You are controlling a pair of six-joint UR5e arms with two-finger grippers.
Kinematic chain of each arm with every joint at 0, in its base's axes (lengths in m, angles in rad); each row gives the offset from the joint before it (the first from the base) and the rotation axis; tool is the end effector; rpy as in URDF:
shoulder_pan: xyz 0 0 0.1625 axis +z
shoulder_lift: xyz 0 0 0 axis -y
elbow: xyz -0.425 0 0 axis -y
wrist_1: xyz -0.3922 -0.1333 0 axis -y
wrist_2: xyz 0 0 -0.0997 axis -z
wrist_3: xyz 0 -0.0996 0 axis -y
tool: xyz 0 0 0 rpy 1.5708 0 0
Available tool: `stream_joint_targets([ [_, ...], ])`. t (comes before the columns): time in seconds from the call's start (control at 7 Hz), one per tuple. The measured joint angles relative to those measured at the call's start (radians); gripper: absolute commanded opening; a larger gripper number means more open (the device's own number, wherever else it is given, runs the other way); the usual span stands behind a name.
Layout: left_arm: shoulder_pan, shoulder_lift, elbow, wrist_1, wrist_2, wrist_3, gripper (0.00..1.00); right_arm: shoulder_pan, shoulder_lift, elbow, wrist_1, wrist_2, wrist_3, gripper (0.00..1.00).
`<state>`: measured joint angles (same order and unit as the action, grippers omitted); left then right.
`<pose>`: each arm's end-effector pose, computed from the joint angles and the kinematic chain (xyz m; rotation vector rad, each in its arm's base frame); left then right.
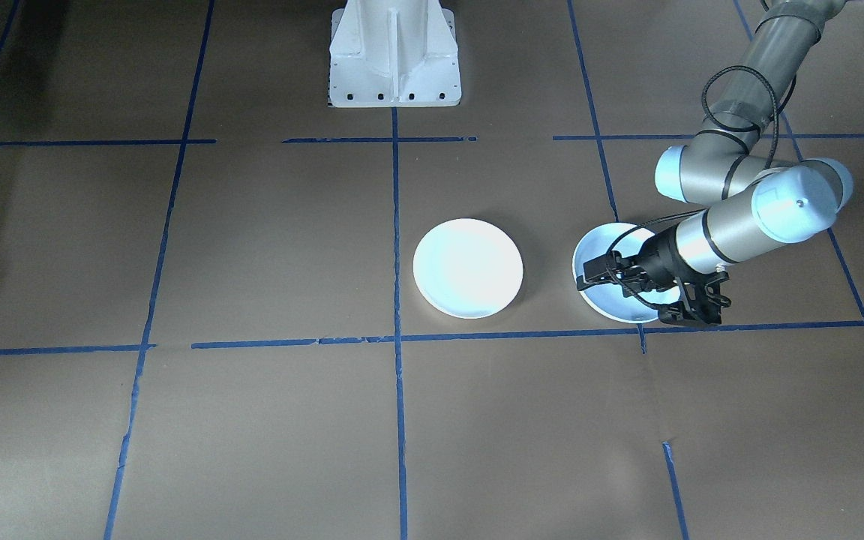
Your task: Stack plate in center
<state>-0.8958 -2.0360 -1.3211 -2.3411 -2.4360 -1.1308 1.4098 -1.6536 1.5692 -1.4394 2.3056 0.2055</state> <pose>0.3817 -0.5689 0.4110 -0.0508 1.2035 0.0267 -0.0079 -0.4634 0.6882 -0.0898 -0.7306 0.0252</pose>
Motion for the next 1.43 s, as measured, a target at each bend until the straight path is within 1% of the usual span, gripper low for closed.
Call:
stream_joint_targets([
  [0.29, 0.073, -0.026, -0.003, -0.044, 0.05, -0.115, 0.99, 0.0, 0.0, 0.0, 0.0, 0.0, 0.0, 1.0],
  [0.43, 0.098, -0.039, -0.004, -0.049, 0.078, -0.152, 0.97, 0.0, 0.0, 0.0, 0.0, 0.0, 0.0, 1.0],
  [0.57, 0.121, -0.046, -0.006, -0.05, 0.094, -0.17, 0.84, 0.0, 0.0, 0.0, 0.0, 0.0, 0.001, 1.0],
  [0.71, 0.145, -0.05, -0.006, -0.048, 0.107, -0.179, 0.78, 0.0, 0.0, 0.0, 0.0, 0.0, 0.001, 1.0],
  [0.86, 0.161, -0.051, -0.006, -0.046, 0.117, -0.186, 0.62, 0.0, 0.0, 0.0, 0.0, 0.0, 0.001, 1.0],
  [1.14, 0.177, -0.052, -0.006, -0.045, 0.122, -0.191, 0.16, 0.0, 0.0, 0.0, 0.0, 0.0, 0.0, 1.0],
  [1.29, 0.179, -0.052, -0.006, -0.045, 0.123, -0.192, 0.0, 0.0, 0.0, 0.0, 0.0, 0.0, 0.0, 1.0],
  [1.43, 0.18, -0.052, -0.006, -0.045, 0.123, -0.192, 0.0, 0.0, 0.0, 0.0, 0.0, 0.0, 0.0, 1.0],
])
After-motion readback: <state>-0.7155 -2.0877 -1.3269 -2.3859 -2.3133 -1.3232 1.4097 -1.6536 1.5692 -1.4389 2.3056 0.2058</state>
